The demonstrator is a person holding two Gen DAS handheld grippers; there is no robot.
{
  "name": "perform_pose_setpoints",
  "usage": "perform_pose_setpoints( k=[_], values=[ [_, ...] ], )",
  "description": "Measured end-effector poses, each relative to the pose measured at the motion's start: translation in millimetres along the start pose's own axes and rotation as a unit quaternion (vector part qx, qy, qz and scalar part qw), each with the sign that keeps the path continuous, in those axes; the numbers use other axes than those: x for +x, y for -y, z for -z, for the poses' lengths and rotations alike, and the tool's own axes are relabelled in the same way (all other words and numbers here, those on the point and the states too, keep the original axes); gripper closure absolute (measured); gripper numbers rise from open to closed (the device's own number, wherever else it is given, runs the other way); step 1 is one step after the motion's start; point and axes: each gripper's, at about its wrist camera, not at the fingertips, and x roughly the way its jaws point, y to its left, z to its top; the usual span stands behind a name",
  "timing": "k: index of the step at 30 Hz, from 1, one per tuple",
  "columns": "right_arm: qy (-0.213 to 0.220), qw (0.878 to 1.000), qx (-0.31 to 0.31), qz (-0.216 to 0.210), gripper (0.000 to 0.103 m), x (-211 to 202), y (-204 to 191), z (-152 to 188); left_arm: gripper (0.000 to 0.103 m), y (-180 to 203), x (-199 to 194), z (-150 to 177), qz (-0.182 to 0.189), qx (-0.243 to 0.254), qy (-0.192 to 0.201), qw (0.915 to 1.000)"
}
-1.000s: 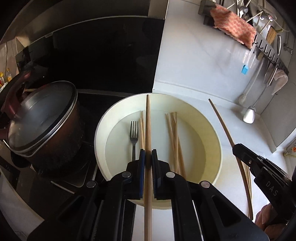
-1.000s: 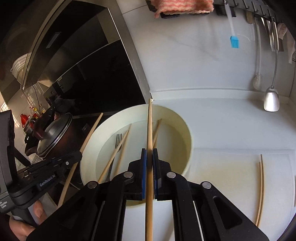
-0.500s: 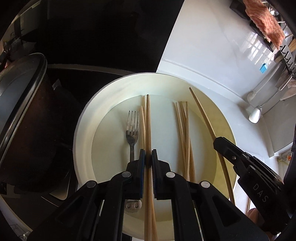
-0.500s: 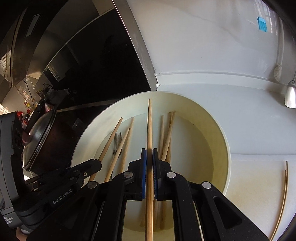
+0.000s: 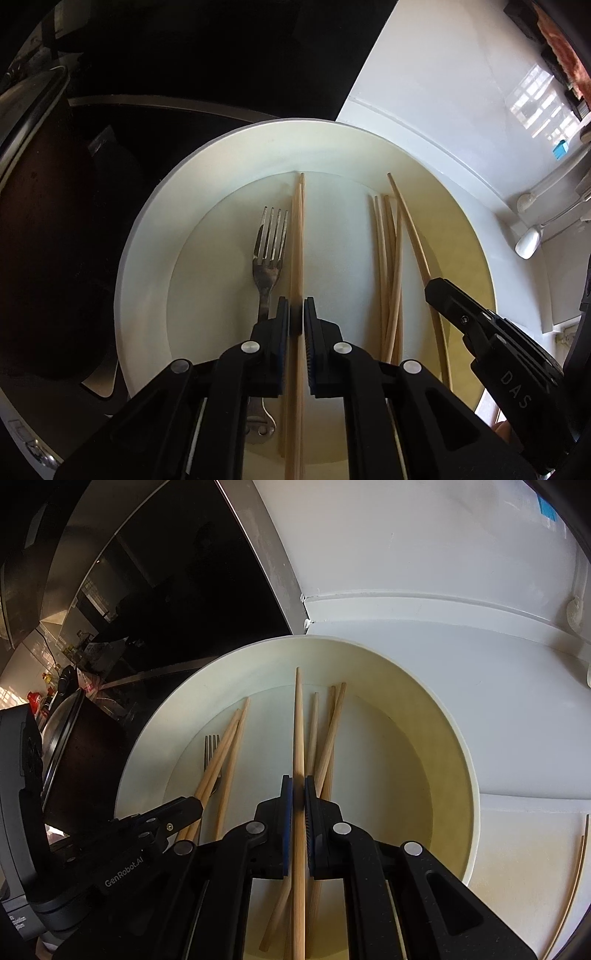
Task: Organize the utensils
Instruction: 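Open both grippers to drop the chopsticks into the basin, then move both tools back over the last two chopsticks on the board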
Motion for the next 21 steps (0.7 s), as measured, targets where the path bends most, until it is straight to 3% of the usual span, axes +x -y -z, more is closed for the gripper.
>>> perform_pose_setpoints(
  k=[1,3,5,21],
  values=[
    [0.001,1.000,-0.001,0.001,0.096,-0.9,0.3,-0.1,0.081,0.3,-1.0,0.1,-0.005,-0.001,0.001,1.0000],
    [0.008,1.000,-0.005,0.006,0.095,-3.7,0.0,-1.0,0.051,-2.8,-6.8,0.9,-0.014,-0.003,0.010,0.9998],
    [0.015,1.000,-0.007,0.008,0.084,-10.8,1.2,0.1,0.035,-6.0,-15.7,2.9,-0.022,-0.006,0.025,0.9994],
    [0.074,0.997,0.011,0.028,0.056,-73.2,11.1,27.3,0.015,-21.9,-68.0,12.7,-0.051,0.009,0.056,0.9971]
  ],
)
